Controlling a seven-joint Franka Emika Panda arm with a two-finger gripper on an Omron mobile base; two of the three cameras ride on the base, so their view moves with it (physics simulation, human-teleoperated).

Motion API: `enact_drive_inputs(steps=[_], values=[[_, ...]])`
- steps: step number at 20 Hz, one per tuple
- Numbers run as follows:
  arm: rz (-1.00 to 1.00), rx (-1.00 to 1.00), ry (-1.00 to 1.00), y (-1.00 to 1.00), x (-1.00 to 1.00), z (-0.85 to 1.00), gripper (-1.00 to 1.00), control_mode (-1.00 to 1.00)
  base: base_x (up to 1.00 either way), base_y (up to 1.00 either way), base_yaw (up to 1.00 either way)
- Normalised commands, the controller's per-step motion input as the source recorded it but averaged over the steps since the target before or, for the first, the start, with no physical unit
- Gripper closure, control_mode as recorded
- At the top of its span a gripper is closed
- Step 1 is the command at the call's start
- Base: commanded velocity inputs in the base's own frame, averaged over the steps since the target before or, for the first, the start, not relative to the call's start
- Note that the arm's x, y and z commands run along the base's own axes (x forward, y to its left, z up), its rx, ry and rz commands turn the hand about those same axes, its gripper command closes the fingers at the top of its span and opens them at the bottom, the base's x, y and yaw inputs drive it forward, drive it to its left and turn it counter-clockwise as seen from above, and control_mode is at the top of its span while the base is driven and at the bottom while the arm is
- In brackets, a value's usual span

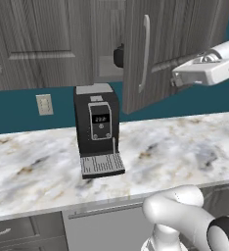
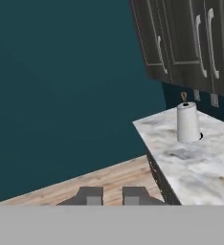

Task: Open the cabinet, pick the kettle from the cabinet, and place it in the sink.

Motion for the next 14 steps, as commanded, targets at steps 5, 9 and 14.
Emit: enact_drive_inputs(steps=[5, 9, 14], values=[[-0.01, 0.0, 0.0, 0.34, -0.46, -0.11, -1.0, -1.0, 0.0, 0.0, 0.0], [-0.06, 0.0, 0.02, 0.44, -0.31, -0.03, -1.0, -1.0, 0.0, 0.0, 0.0], [-0.08, 0.0, 0.1, 0.45, -0.17, 0.0, -1.0, -1.0, 0.0, 0.0, 0.0]])
